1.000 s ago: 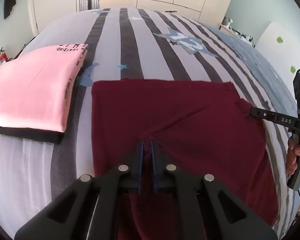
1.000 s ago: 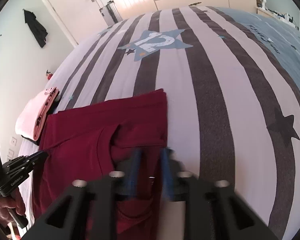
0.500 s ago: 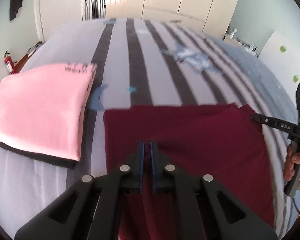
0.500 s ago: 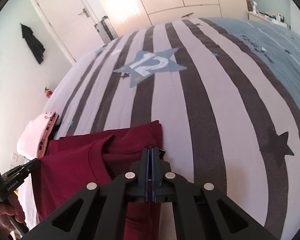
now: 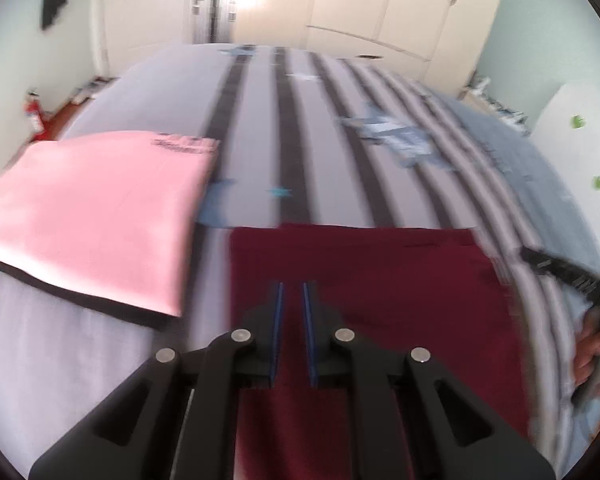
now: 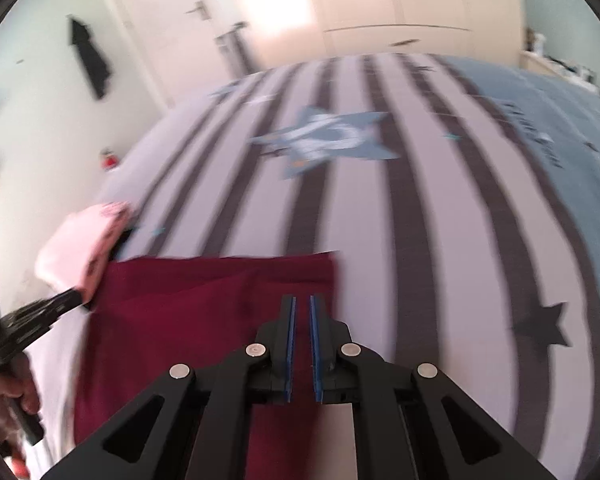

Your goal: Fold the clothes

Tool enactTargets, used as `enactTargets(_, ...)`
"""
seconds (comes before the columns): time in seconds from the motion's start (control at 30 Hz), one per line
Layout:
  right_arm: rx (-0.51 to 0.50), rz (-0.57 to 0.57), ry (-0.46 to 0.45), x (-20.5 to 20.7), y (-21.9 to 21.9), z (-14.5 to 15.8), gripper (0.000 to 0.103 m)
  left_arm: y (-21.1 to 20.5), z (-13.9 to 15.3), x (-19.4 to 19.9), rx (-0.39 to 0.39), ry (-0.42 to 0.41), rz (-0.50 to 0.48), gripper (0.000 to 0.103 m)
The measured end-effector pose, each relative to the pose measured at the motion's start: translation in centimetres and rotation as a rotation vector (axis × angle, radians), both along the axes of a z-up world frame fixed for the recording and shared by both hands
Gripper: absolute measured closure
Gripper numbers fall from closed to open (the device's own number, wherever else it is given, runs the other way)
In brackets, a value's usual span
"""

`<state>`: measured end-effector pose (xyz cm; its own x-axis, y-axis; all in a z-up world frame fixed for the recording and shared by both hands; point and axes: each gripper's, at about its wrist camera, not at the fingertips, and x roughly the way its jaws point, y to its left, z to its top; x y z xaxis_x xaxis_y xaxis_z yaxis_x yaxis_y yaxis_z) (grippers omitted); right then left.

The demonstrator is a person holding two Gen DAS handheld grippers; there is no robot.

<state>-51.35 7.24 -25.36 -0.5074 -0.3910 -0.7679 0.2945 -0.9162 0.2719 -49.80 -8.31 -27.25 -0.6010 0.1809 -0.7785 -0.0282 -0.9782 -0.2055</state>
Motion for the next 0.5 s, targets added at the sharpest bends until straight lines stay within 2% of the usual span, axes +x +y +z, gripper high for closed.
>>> enactTargets(0.07,-0.020,0.064,0.011,1.5,-2.6,-0.4,0.095,1.5,-0.1,0.1,0.031,-0.004,-0.055,0.096)
enactTargets(0.2,-0.013,0.105,0.005,3.6,-6.9,-2.7,0.095,5.3,-2.4,-2.1,-0.015,-0.022,-0.098,0.096)
enactTargets(0.27,-0.003,0.084,-0.012,3.9,-7.8,-4.2,0.095,3.9,-3.5,-2.0,-0.057,-0.043,-0.069,0.096)
enactTargets(0.33,0.018,0.054,-0.031,3.3,-7.8,-5.9,0.096,2.8,-5.4,-2.8,-0.050,-0.082,-0.022,0.096)
enactTargets(0.4,-0.004,0.033,-0.048,2.7,-6.9,-7.0,0.102,-0.3,-5.6,-1.2,-0.001,-0.063,-0.002,0.098)
enactTargets(0.5,-0.023,0.023,-0.062,2.0,-5.8,-7.1,0.103,-0.7,-5.1,-1.1,-0.013,-0.057,0.006,0.099)
